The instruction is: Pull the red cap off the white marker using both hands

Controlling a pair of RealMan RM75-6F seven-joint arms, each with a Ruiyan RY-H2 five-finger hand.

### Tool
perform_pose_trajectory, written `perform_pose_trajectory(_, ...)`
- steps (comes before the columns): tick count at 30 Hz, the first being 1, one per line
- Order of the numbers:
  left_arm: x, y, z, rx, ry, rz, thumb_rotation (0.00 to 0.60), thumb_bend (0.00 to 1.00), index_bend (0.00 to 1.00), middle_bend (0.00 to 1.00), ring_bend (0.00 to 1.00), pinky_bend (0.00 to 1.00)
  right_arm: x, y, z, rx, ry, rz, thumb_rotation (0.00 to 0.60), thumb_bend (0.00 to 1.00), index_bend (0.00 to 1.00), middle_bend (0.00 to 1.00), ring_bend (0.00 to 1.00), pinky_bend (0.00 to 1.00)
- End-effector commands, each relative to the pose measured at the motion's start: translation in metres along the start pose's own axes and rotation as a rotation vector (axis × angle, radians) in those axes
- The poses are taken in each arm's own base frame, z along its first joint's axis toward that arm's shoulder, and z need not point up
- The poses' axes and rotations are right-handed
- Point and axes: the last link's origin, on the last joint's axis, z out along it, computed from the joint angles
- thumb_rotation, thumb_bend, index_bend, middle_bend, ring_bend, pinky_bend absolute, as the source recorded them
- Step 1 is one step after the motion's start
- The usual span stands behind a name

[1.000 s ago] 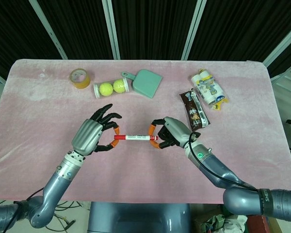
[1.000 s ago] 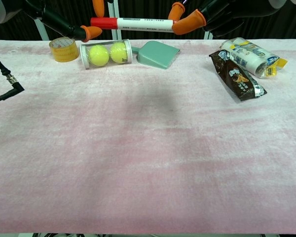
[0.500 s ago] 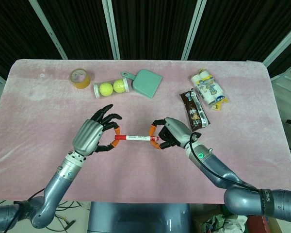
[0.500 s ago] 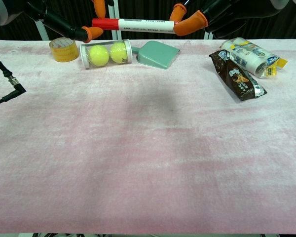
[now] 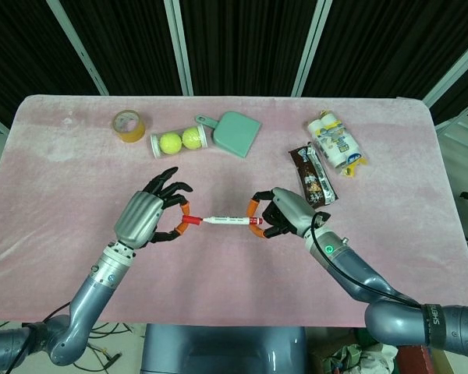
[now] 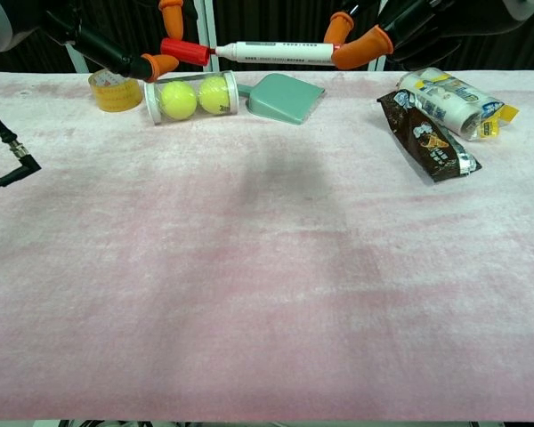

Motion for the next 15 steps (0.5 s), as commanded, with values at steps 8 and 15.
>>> perform_pose_trajectory(8,0.002,-0.008,-0.003,0.020,0.010,0.005,0.600,0.42,0.60,0.29,0.03,0.15,0.008,0.010,-0.004,-0.019,0.013,-0.003,0.600,0.41,0.90,1.00,1.00,1.00)
perform_pose_trajectory(15,0.014,-0.041,-0.018,0.081,0.065,0.005,0.600,0.40,0.57,0.29,0.03,0.15,0.019,0.034,-0.012,-0.075,0.045,-0.003,0.600,0.41,0.90,1.00,1.00,1.00)
